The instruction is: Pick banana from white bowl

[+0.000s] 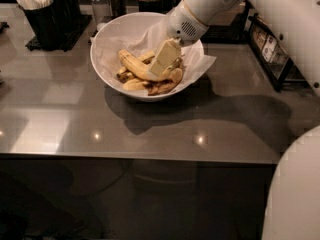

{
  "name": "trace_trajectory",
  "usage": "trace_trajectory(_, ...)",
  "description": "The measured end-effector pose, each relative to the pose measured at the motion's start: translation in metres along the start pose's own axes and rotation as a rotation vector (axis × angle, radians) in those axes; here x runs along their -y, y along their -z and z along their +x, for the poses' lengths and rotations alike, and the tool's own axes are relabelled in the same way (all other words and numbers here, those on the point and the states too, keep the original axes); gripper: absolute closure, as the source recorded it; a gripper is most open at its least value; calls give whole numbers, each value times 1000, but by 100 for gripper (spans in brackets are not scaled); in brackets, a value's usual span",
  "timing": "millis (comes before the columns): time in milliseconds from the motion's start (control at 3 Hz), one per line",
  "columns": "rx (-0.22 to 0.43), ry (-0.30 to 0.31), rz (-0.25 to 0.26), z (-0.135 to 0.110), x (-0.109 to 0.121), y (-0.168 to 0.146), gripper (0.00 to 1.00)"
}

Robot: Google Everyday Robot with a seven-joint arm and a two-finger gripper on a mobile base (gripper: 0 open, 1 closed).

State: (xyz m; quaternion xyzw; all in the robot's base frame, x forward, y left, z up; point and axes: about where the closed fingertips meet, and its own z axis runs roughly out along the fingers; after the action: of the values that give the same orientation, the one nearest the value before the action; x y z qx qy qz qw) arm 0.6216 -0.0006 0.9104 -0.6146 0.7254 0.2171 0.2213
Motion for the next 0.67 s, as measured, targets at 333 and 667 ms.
trace_trajectory(333, -17, -4, -42, 1, 1, -20, 34)
trace_trajectory(667, -33, -18, -90, 8, -2, -41, 36)
